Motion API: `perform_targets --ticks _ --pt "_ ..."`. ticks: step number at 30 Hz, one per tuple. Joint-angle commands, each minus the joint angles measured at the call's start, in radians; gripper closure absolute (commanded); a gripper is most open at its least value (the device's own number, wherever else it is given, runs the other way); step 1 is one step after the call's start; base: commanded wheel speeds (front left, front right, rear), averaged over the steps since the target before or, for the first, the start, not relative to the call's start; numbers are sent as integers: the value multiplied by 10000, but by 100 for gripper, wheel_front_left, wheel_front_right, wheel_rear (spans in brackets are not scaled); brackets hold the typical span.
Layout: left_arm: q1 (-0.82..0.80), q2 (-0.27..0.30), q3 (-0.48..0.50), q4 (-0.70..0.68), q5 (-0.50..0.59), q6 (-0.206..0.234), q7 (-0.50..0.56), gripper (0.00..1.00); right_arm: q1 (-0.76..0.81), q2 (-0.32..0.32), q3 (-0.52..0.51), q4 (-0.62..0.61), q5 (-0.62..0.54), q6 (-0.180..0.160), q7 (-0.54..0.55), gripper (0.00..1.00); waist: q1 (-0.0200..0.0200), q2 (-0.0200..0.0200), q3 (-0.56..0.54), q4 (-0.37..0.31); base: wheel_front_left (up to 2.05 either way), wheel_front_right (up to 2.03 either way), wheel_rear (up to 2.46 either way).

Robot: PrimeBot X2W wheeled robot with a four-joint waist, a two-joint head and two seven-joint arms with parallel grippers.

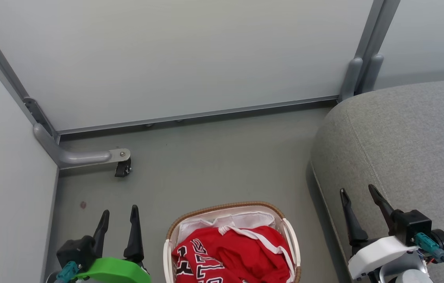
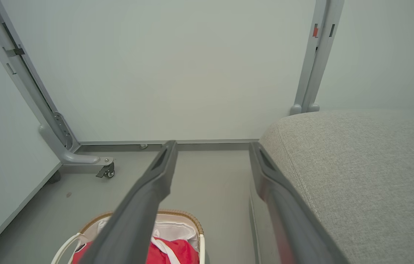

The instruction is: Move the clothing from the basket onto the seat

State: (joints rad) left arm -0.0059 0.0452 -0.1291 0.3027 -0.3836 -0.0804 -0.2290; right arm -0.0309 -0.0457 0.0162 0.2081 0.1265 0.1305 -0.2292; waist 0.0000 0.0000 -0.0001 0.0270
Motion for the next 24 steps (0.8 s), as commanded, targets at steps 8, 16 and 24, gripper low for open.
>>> perform_targets --ticks 8,16,24 --pt "129 79 -52 122 605 4 -208 0 135 -65 75 -71 -784 4 -215 0 0 0 30 6 0 0 0" --pt "137 83 -126 231 1011 19 -357 0 158 -72 139 -58 -1362 4 -361 0 0 0 47 32 0 0 0" --pt "147 83 -61 293 941 30 -373 0 151 -72 79 -94 -1304 4 -377 0 0 0 44 36 0 0 0"
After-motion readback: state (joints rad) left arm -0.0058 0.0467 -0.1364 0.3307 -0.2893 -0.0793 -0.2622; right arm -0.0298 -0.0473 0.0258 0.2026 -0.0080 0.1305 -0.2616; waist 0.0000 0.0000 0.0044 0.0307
